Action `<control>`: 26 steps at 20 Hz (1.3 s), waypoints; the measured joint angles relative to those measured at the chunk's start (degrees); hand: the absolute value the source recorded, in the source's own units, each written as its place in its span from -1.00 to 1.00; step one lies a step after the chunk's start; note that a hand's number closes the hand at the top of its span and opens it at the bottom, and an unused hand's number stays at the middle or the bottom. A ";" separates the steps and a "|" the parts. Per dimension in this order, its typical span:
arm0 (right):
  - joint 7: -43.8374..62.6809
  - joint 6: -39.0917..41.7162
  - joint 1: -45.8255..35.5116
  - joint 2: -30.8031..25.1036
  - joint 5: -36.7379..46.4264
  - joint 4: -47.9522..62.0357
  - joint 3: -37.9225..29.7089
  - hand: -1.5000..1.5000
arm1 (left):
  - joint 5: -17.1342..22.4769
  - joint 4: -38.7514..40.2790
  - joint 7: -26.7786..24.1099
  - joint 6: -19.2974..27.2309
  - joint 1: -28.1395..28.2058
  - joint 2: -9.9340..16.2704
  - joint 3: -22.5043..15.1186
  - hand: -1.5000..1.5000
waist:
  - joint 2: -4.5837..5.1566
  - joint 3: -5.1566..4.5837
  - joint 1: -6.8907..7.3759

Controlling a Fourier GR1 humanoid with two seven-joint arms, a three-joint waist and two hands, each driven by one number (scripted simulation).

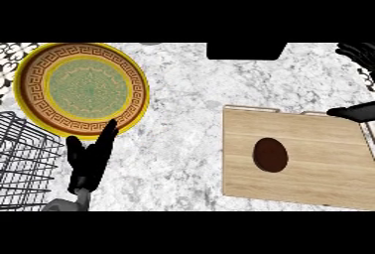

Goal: Pick the cupcake from the tray and place it in the plate

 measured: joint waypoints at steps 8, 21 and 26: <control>2.57 8.15 -0.83 -8.24 11.11 -5.84 10.17 -1.00 | -0.53 -0.85 0.44 -0.03 0.95 -0.70 -0.34 0.00 | -0.20 -0.18 -0.51; 20.14 6.50 7.33 -2.11 22.24 -27.13 17.95 -1.00 | -2.30 -3.10 1.91 -0.75 2.87 -1.64 1.32 0.00 | -0.25 -0.19 -1.05; 24.60 7.66 9.02 0.81 26.30 -29.84 19.66 -1.00 | -3.50 -1.50 1.27 -1.32 1.91 -3.39 1.98 0.00 | -0.21 -0.17 -0.95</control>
